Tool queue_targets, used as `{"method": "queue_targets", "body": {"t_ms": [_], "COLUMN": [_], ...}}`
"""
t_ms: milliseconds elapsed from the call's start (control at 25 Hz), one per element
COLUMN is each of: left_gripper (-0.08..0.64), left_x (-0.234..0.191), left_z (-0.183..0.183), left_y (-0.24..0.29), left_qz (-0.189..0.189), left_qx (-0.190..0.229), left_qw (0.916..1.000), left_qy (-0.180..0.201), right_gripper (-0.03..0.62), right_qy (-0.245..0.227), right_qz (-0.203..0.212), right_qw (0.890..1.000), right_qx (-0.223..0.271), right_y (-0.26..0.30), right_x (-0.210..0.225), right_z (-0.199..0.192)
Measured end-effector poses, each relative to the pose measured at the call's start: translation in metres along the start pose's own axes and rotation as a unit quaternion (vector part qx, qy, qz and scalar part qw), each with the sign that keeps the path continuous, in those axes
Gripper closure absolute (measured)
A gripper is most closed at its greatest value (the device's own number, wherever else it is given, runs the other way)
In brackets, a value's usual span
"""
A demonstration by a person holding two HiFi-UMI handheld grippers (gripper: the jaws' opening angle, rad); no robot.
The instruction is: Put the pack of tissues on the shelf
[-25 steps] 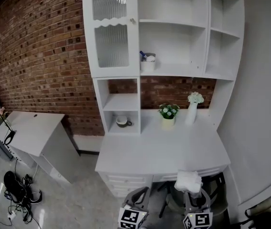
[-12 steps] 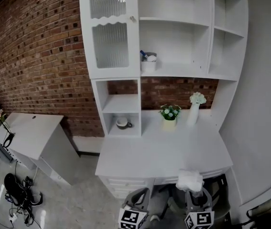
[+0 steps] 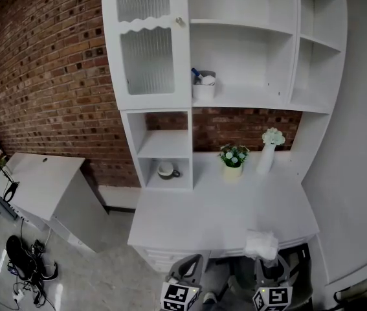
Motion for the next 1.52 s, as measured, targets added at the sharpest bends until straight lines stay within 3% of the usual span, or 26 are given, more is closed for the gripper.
{"method": "queue_targets", "body": {"t_ms": [560, 840, 1120, 1520], "left_gripper": [0.548, 0.548, 0.548, 0.548], "left_x": [-0.029, -0.036, -0.051, -0.047], "left_z": [0.002, 0.013, 0.021, 0.036], "left_y": [0.046, 0.072, 0.1, 0.142], "left_qz": [0.03, 0.031, 0.053, 0.05], "left_qx": [-0.007, -0.001, 0.004, 0.005], "left_qw": [0.9994, 0.9995, 0.9986, 0.9987], "left_qy": [-0.013, -0.007, -0.005, -0.005], "right_gripper": [0.403, 0.404, 0.405, 0.405], "right_qy": [-0.012, -0.03, -0.038, -0.025], "right_qz": [0.018, 0.02, 0.031, 0.052], "right_qw": [1.0, 0.999, 0.998, 0.995], "right_qx": [-0.01, 0.009, 0.042, 0.077], "right_y": [0.064, 0.098, 0.137, 0.172], "right_x": [0.02, 0.039, 0.066, 0.084], "right_z": [0.013, 0.031, 0.076, 0.118]}}
Point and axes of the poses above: the fingertips, and each gripper's own axes: y forward along the fingers, x to its right, z out of its top, the point moved 4 cm from there along -y, backward along the fingers, and after that the axes turned 12 degrees about y, right-handed, at the moved point
